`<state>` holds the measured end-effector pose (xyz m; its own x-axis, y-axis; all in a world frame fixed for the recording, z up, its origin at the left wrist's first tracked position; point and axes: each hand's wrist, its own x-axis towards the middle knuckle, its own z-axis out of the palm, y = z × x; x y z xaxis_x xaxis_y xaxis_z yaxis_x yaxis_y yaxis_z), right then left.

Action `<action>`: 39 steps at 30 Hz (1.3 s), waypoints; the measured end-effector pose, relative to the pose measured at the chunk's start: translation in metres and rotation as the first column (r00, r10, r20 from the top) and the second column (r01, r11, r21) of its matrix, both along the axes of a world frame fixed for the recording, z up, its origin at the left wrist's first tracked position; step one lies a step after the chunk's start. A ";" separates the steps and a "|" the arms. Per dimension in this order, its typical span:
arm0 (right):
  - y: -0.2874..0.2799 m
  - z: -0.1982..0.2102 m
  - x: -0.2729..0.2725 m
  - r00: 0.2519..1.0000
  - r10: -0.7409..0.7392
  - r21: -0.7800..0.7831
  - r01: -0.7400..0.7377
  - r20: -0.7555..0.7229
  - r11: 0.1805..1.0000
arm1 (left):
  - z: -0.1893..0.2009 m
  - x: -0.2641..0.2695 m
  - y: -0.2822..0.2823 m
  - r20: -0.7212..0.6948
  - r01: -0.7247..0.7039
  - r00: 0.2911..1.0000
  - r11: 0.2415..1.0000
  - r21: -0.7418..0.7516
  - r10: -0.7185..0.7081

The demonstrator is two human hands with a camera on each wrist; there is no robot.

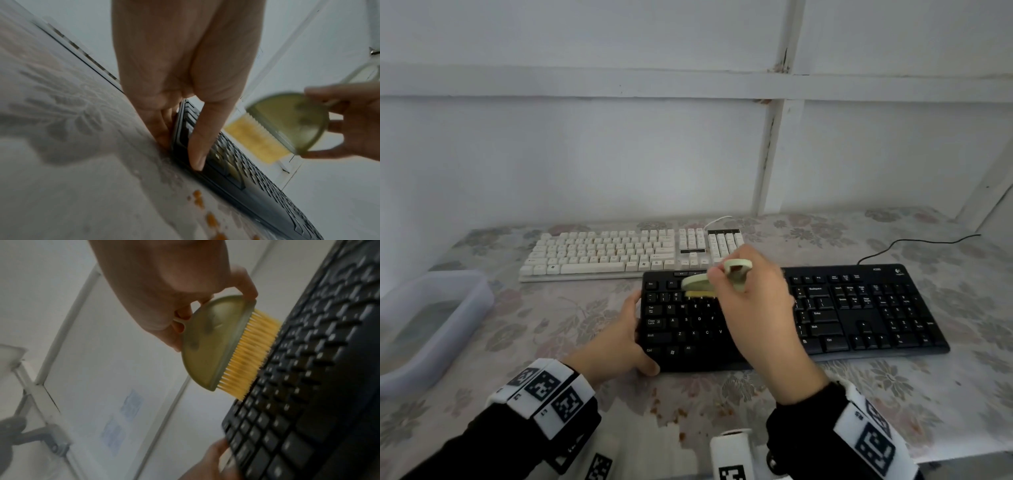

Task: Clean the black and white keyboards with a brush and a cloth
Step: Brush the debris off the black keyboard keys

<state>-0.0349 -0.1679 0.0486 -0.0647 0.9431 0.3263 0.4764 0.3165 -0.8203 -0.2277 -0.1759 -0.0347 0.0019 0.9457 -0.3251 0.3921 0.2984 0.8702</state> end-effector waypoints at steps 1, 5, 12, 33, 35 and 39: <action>-0.001 -0.001 -0.006 0.998 0.046 -0.017 -0.047 -0.042 0.999 | 0.000 0.001 0.000 -0.029 0.006 1.000 1.000 0.002 -0.006; -0.003 -0.011 -0.025 0.991 0.125 -0.037 -0.127 -0.041 0.991 | 0.003 0.002 0.000 -0.095 0.007 0.995 1.000 0.015 -0.006; 0.012 -0.017 0.022 1.000 -0.006 -0.013 0.006 0.024 1.000 | 0.003 0.000 0.000 -0.018 -0.004 1.000 1.000 -0.017 0.003; 0.017 -0.016 0.077 0.968 -0.017 0.026 0.024 -0.252 0.999 | 0.003 0.001 -0.002 0.069 -0.013 0.997 0.999 -0.042 0.016; 0.013 -0.019 0.066 0.964 0.050 0.008 -0.050 -0.262 0.999 | 0.003 0.002 -0.002 0.081 -0.011 0.997 0.999 -0.036 0.014; 0.019 -0.033 0.072 0.988 0.002 0.016 0.001 -0.154 1.000 | 0.004 0.002 -0.002 0.088 -0.011 0.996 0.999 -0.031 0.014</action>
